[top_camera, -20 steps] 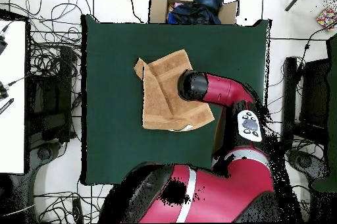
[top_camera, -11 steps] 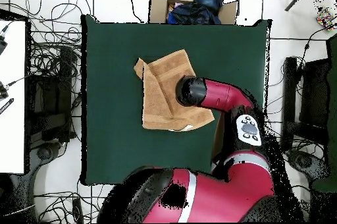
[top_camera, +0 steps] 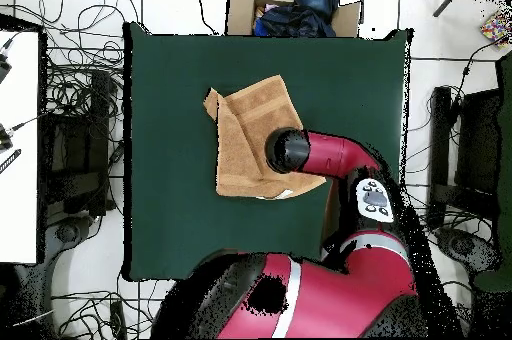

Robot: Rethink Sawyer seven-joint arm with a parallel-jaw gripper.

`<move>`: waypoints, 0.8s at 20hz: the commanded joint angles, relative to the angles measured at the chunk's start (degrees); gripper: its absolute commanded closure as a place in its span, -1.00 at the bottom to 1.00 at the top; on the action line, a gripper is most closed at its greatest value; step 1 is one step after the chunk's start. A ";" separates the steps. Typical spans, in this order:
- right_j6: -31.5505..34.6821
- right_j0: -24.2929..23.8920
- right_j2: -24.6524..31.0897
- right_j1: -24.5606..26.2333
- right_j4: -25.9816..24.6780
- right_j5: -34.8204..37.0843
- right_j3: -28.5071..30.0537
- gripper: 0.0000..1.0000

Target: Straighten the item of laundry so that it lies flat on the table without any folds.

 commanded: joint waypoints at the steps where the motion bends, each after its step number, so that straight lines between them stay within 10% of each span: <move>1: -0.43 -1.94 4.67 3.35 -5.48 -5.05 6.52 -1.00; 16: 0.03 -4.67 5.65 4.58 -9.78 -8.26 13.85 -1.00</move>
